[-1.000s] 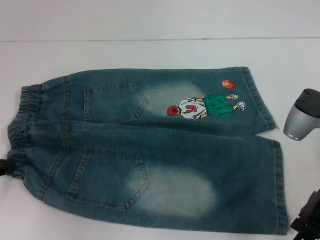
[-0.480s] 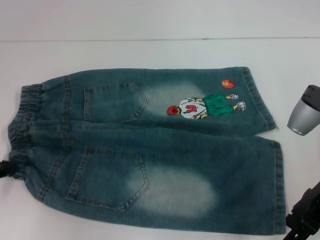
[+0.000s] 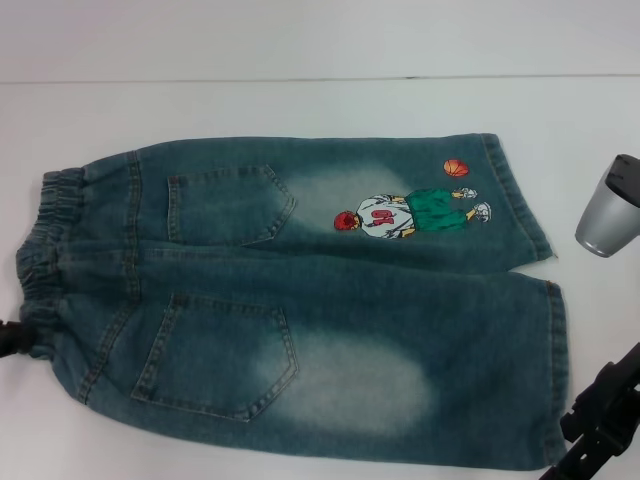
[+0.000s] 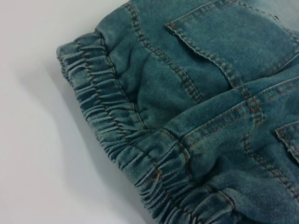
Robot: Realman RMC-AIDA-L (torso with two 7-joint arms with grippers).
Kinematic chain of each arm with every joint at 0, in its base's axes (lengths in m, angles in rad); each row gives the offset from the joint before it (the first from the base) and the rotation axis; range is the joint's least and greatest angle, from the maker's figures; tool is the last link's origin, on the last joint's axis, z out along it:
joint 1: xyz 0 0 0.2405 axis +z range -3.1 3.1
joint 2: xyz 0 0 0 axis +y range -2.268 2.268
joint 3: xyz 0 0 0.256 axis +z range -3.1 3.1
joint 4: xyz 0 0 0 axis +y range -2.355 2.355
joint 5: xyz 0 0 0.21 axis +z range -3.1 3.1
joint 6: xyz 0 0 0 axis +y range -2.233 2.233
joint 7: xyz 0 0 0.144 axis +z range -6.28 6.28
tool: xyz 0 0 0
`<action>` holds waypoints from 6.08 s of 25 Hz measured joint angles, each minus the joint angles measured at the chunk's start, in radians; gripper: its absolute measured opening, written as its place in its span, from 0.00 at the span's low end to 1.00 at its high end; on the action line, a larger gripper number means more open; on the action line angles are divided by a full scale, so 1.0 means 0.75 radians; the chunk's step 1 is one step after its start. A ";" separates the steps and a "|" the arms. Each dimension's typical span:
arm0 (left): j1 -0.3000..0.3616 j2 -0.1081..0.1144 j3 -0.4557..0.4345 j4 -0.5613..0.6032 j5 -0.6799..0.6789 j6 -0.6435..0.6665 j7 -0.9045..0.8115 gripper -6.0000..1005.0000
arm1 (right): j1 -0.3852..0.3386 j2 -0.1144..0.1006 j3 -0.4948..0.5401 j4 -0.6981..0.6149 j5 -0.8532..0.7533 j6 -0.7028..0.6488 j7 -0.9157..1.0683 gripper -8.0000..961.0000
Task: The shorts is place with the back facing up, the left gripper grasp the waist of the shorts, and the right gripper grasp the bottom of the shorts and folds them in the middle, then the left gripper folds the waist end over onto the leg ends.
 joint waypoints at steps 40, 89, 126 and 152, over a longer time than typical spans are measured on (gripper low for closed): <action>-0.016 0.033 -0.065 -0.018 -0.056 0.007 -0.013 0.08 | -0.091 -0.010 0.065 -0.108 0.173 0.020 -0.134 0.03; -0.146 -0.033 -0.092 -0.213 -0.384 -0.697 -0.258 0.08 | 0.052 0.003 0.221 0.231 0.454 1.402 -0.272 0.05; 0.169 -0.060 -0.025 -0.061 -0.860 -0.367 0.257 0.85 | -0.293 0.002 0.158 0.018 1.102 1.027 -0.702 0.76; 0.199 -0.083 0.028 -0.174 -0.686 -0.511 0.477 0.92 | -0.385 0.012 0.115 0.475 1.307 0.617 -1.427 0.79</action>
